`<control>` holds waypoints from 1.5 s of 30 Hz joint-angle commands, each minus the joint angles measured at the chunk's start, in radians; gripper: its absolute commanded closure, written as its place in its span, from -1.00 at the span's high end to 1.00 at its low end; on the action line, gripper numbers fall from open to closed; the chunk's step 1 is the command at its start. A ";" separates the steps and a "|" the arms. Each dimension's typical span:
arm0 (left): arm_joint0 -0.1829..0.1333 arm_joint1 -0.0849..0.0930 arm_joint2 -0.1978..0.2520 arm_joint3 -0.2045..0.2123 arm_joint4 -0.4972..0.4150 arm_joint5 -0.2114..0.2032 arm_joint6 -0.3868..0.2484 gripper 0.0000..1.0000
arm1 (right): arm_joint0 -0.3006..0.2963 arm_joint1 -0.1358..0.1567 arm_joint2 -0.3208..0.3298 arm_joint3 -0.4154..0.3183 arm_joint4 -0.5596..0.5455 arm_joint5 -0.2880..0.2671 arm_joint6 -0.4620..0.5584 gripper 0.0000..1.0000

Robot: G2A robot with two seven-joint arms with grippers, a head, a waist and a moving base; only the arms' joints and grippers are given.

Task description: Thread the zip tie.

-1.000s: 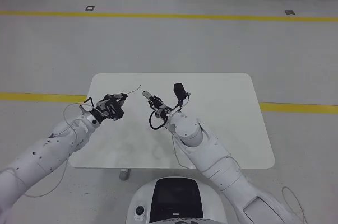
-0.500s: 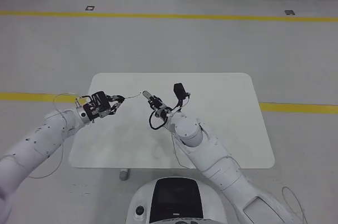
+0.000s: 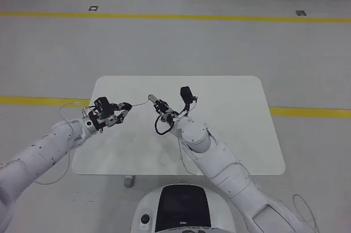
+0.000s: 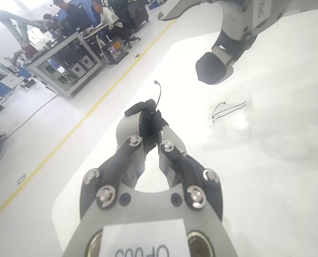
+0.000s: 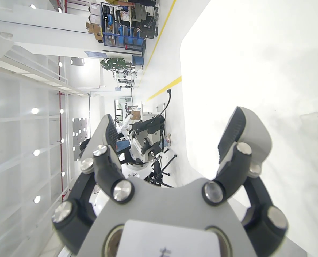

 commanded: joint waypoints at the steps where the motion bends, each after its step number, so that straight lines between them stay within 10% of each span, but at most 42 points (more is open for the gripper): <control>1: 0.012 -0.002 -0.010 -0.016 -0.054 0.000 0.000 -1.00 | 0.000 0.000 0.000 0.000 0.000 0.000 0.000 1.00; 14: 0.002 0.029 0.000 -0.134 -0.281 0.000 -0.114 -1.00 | -0.079 0.029 0.080 -0.096 -0.075 -0.015 0.008 1.00; 23: -0.038 0.006 0.000 -0.197 -0.410 0.000 -0.188 -1.00 | -0.144 0.047 0.128 -0.175 -0.106 -0.026 0.030 1.00; 31: -0.075 -0.003 0.000 -0.330 -0.701 0.000 -0.532 -1.00 | -0.178 0.059 0.153 -0.210 -0.112 -0.033 0.068 1.00; 41: -0.059 -0.006 -0.004 -0.356 -0.761 0.000 -0.570 -1.00 | -0.179 0.060 0.153 -0.207 -0.112 -0.039 0.081 1.00; 45: -0.060 0.003 -0.021 -0.410 -0.970 0.000 -0.749 -1.00 | -0.179 0.060 0.153 -0.207 -0.112 -0.039 0.081 1.00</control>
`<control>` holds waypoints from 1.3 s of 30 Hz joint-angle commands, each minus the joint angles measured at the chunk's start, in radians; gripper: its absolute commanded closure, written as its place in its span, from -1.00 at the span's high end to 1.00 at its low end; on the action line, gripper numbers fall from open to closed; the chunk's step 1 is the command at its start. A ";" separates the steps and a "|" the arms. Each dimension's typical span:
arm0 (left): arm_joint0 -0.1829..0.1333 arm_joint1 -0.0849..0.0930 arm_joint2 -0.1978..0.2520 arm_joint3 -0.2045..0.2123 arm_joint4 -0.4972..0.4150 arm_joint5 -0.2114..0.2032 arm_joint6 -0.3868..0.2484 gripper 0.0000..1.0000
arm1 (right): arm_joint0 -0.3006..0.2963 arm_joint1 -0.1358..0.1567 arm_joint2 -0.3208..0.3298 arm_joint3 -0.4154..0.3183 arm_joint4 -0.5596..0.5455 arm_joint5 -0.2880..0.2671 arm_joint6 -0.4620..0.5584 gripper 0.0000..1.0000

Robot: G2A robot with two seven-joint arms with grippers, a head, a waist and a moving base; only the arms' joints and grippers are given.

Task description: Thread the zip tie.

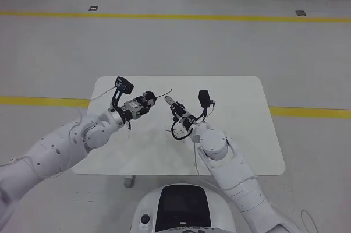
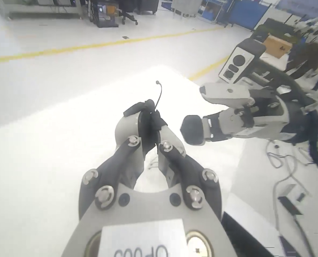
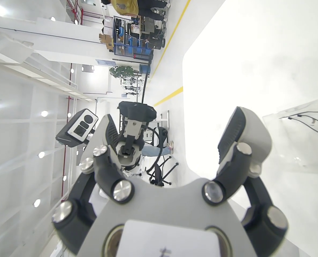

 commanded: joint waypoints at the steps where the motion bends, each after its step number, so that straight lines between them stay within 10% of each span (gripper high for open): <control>1: -0.013 0.008 -0.015 -0.022 -0.131 0.000 -0.132 -1.00 | 0.000 0.000 0.000 0.000 0.000 0.000 0.000 1.00; 8: 0.001 0.028 -0.106 -0.016 -0.373 0.000 -0.452 -1.00 | 0.000 0.000 0.000 0.000 0.000 0.000 0.000 1.00; 16: 0.110 0.007 -0.301 0.019 -0.576 0.000 -0.791 -1.00 | 0.000 0.000 0.000 0.000 0.000 0.000 0.000 1.00; 27: 0.134 0.004 -0.316 0.020 -0.637 0.000 -0.843 -1.00 | 0.000 0.000 0.000 0.000 0.000 0.000 0.000 1.00; 39: 0.195 -0.027 -0.513 0.309 -0.909 0.000 -1.339 -1.00 | 0.000 0.000 0.000 0.000 0.000 0.000 0.000 1.00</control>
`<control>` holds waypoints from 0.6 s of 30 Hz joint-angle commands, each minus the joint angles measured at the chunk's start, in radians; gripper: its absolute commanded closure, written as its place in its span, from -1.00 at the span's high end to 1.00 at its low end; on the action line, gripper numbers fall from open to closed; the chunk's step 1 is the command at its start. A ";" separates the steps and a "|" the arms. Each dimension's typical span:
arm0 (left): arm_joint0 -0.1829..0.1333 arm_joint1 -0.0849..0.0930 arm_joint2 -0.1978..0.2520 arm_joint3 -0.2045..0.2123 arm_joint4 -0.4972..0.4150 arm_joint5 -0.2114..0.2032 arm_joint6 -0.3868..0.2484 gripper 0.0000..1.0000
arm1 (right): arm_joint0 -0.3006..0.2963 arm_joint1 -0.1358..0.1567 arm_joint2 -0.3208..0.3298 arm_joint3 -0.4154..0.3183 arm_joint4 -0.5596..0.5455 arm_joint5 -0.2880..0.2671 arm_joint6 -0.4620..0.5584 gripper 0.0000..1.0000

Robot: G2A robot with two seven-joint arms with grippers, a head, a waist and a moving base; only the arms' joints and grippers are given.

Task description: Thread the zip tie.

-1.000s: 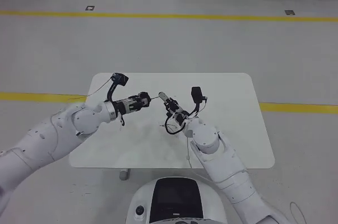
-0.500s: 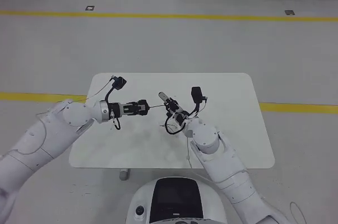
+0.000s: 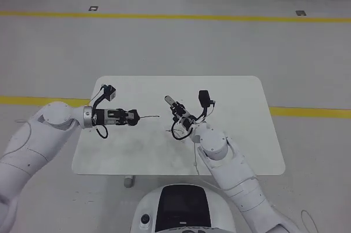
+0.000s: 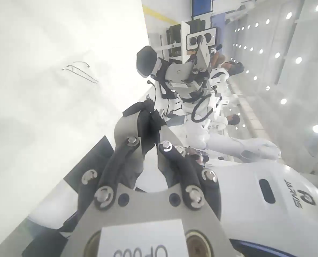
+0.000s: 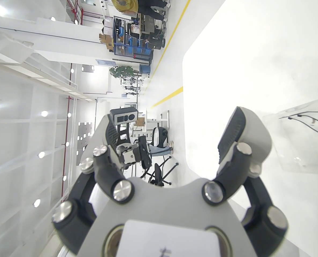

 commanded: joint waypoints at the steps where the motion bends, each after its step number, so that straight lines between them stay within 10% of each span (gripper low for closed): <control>1: 0.017 -0.014 -0.039 0.041 -0.010 0.000 -0.044 -1.00 | 0.000 0.000 0.000 0.000 0.000 0.000 0.000 1.00; 13: 0.043 -0.034 -0.075 0.064 -0.041 0.008 -0.112 -1.00 | 0.000 0.000 0.000 0.000 0.000 0.000 0.000 1.00; 18: 0.053 -0.034 -0.093 0.136 -0.124 0.007 -0.230 -1.00 | -0.008 0.013 0.027 0.038 0.058 -0.132 0.160 1.00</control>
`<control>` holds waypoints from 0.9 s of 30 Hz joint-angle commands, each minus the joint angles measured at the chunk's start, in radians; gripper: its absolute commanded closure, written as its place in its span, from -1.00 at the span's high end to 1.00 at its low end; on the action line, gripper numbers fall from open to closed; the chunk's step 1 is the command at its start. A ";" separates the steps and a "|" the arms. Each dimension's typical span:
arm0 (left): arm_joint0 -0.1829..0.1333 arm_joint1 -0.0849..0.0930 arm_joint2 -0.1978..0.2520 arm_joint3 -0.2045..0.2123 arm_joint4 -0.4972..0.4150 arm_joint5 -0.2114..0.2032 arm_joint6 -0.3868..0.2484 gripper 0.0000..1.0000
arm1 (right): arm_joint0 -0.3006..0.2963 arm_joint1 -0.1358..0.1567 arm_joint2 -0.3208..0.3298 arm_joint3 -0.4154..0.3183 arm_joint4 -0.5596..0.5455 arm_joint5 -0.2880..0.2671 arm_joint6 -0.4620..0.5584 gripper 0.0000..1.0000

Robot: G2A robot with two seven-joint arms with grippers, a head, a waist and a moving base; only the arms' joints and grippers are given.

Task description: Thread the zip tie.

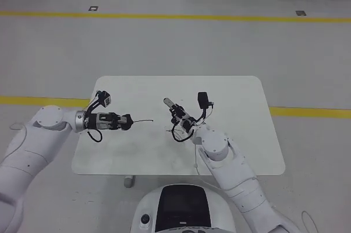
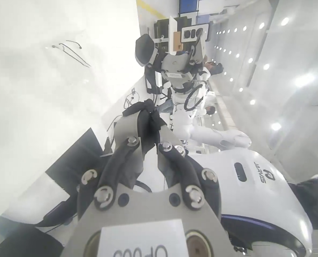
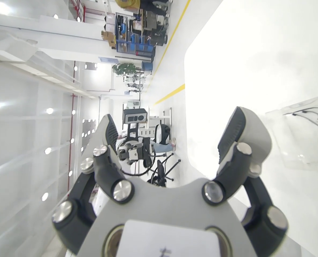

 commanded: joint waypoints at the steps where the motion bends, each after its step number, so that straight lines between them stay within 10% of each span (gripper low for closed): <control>1: 0.005 -0.002 0.005 0.014 -0.048 -0.008 -0.036 -1.00 | 0.007 0.008 0.014 0.028 0.031 -0.076 0.116 1.00; 7: 0.019 0.014 0.062 -0.025 -0.133 -0.008 -0.036 -1.00 | 0.076 0.018 0.008 0.136 0.094 -0.195 0.352 1.00; 17: 0.023 0.014 0.064 -0.022 -0.143 0.009 -0.012 -1.00 | 0.089 0.019 0.003 0.159 0.118 -0.228 0.378 1.00; 27: 0.049 0.019 0.114 -0.075 -0.296 0.023 -0.036 -1.00 | 0.160 0.029 0.018 0.331 0.343 -0.387 0.719 1.00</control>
